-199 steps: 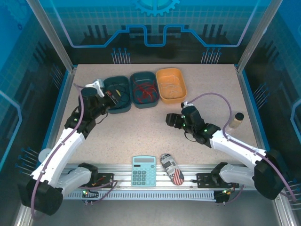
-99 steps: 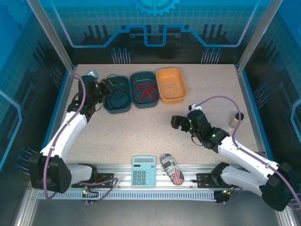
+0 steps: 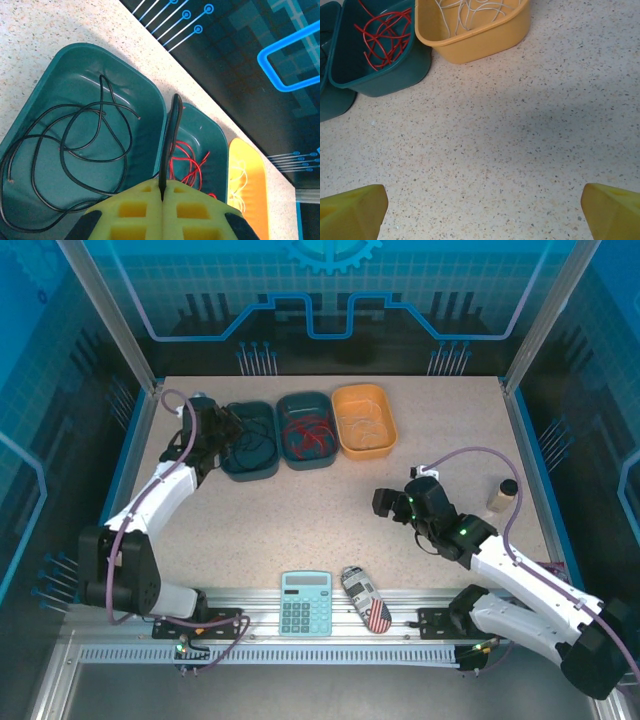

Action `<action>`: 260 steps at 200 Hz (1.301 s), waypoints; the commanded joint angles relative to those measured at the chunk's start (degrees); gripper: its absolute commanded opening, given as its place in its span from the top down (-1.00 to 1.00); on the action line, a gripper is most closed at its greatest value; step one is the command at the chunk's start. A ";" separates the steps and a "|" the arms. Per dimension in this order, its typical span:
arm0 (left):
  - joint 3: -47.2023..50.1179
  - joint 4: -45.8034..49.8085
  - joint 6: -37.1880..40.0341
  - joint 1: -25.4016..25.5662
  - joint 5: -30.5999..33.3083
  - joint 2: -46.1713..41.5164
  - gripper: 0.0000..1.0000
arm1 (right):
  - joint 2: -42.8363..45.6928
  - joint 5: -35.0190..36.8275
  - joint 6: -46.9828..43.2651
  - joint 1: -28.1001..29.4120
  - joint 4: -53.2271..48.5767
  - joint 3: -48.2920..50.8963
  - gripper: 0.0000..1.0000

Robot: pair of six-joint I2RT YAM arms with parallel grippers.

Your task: Untangle the cables

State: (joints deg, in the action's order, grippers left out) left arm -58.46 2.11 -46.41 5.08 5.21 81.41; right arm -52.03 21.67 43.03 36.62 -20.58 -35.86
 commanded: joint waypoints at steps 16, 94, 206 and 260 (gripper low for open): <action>0.50 -3.49 -4.58 -0.32 5.08 1.85 0.99 | 0.44 1.07 1.35 -0.82 -1.08 0.96 -0.99; 0.53 -6.60 -8.22 0.26 5.09 7.29 0.92 | 1.77 1.37 1.42 -1.38 -2.44 1.49 -0.99; -2.10 -8.93 -9.14 0.97 2.44 17.22 0.83 | 5.25 2.09 1.96 -2.09 -5.08 2.02 -0.99; -2.70 -8.87 -8.06 1.15 2.29 17.92 0.65 | 5.45 1.99 1.55 -2.43 -5.74 1.53 -0.99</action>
State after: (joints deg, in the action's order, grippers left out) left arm -59.13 -5.76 -55.42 5.87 8.10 98.65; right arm -47.35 22.33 43.92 35.03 -24.75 -34.46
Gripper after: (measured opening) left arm 0.155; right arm 0.996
